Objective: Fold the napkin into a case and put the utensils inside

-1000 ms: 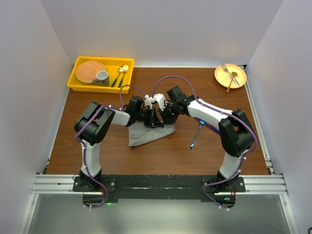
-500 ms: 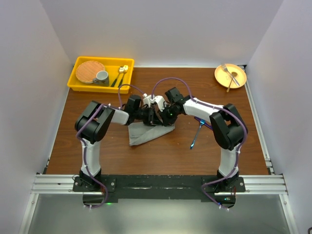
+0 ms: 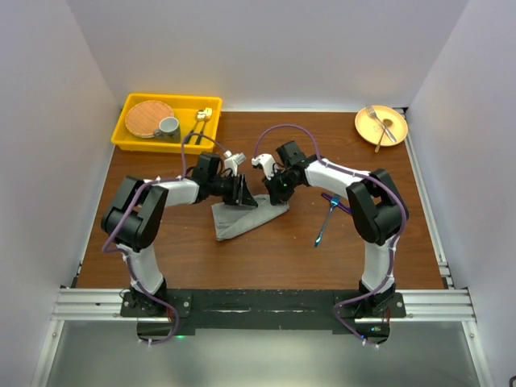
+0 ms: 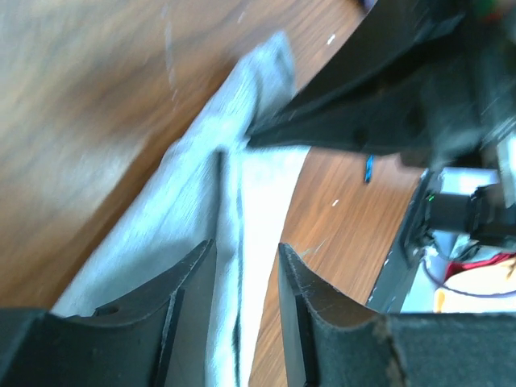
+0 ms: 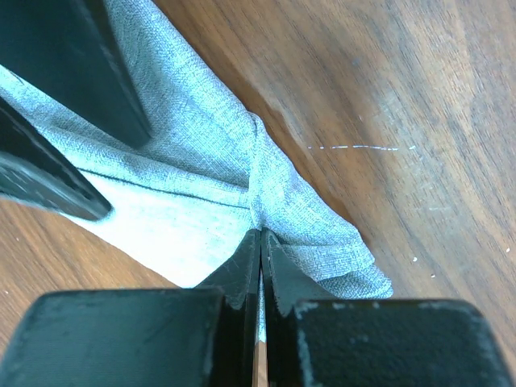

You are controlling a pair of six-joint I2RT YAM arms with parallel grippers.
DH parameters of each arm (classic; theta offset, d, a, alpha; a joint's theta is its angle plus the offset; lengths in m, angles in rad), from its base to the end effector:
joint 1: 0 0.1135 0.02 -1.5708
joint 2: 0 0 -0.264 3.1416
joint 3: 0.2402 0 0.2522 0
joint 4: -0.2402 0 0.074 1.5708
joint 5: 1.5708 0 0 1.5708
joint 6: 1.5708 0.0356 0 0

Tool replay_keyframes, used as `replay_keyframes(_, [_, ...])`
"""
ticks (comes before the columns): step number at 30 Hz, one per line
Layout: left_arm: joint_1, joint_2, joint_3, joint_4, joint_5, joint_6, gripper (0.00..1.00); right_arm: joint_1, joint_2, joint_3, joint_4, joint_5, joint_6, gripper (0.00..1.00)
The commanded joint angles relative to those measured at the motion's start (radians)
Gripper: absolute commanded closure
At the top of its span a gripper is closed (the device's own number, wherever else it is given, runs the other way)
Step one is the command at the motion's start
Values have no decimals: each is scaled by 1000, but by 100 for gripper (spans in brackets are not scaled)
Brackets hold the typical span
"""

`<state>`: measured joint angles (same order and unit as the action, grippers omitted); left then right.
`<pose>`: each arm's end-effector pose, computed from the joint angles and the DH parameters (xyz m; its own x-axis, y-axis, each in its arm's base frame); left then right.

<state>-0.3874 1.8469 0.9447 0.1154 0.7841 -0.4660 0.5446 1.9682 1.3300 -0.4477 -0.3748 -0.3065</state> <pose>0.3247 -0.1596 0.1422 -0.9133 0.0291 -0.4061 0.3569 0.5375 -0.7640 0.3393 0.2208 0.1644 -0.5320 -0.6505 -0.5421 -0.8271 0.5363 0.1681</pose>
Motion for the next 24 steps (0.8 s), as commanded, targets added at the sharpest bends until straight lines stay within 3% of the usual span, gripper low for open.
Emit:
replay_keyframes(1, [7, -57, -41, -108, -20, 89, 57, -20, 40, -8, -3, 56, -14, 100])
replay_keyframes(8, [2, -64, -75, -92, -13, 73, 58, -23, 38, -9, -5, 45, -13, 100])
replay_keyframes(11, [-1, -75, -66, -74, 6, 69, 77, -23, 37, -8, -6, 37, -16, 100])
replay_keyframes(12, [-2, -81, -57, -66, 13, 73, 90, -21, 37, -8, -8, 36, -17, 100])
replay_keyframes(15, [-4, -101, -17, -63, 15, 95, 100, -23, 35, -5, -11, 30, -20, 100])
replay_keyframes(24, [8, 13, 150, -159, -5, 150, 100, -23, 46, 11, -14, 25, -25, 100])
